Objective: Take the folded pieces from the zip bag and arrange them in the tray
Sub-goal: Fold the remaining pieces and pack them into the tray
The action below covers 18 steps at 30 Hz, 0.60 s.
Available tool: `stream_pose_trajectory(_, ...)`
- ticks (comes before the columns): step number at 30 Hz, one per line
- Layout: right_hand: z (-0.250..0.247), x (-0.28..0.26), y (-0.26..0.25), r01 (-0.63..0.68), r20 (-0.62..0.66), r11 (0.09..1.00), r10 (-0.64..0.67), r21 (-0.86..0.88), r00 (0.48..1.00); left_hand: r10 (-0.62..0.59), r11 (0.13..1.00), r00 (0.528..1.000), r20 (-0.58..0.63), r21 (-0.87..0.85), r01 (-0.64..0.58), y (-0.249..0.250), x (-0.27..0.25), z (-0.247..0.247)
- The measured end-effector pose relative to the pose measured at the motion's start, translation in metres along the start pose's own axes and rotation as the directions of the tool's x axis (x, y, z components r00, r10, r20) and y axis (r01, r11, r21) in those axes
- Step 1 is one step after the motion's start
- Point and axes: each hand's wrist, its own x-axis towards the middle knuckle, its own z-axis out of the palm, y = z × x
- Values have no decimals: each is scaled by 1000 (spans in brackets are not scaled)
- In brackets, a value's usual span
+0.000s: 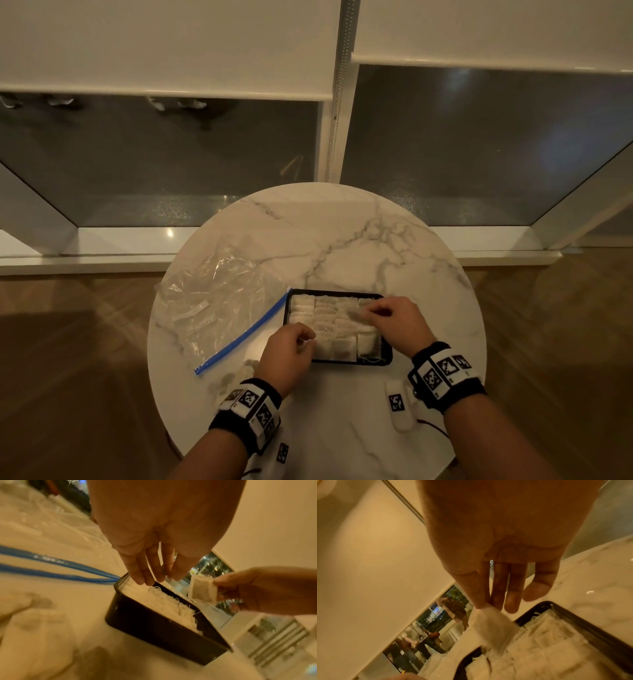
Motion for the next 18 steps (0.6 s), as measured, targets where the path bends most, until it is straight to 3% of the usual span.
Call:
stream_pose_trajectory(6,3,5,26,-28,54,980,39,-199,998,224,901,952,210,327,-284,0,6,31)
stream_pose_trajectory(11,16,6,46,-45,149,945,98,-323,984,175,748,902,396,543,-383,-6,8,62)
stream_pose_trajectory(14,21,5,54,-48,163,916,122,-398,979,134,705,902,411,600,-379,-11,11,68)
stream_pose_trajectory(18,27,5,57,48,164,786,69,-617,984,137,698,904,405,608,-378,-13,12,70)
